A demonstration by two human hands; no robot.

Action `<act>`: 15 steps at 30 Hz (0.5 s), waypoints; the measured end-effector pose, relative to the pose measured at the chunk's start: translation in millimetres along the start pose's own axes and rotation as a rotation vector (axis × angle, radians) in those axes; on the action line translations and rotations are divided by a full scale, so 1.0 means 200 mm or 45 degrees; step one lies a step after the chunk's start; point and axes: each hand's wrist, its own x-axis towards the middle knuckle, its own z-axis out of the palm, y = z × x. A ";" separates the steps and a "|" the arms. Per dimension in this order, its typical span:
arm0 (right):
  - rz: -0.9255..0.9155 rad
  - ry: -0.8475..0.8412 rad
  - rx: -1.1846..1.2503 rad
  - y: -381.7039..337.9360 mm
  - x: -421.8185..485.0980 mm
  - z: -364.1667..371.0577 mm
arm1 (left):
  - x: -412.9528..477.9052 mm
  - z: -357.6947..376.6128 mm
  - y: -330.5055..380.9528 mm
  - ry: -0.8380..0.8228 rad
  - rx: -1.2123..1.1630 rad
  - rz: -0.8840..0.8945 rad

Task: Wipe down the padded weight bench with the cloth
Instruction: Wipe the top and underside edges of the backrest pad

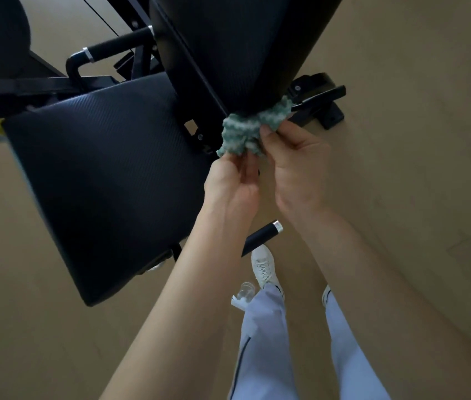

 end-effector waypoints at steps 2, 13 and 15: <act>0.021 -0.045 -0.029 -0.01 -0.05 -0.03 | -0.05 -0.04 -0.01 -0.077 -0.067 0.097; 0.508 -0.304 -0.518 0.04 -0.09 -0.22 | 0.01 -0.43 0.01 0.306 -0.238 0.187; 0.573 -0.278 -0.541 0.06 -0.03 -0.22 | 0.08 -0.42 0.06 0.373 -0.160 0.316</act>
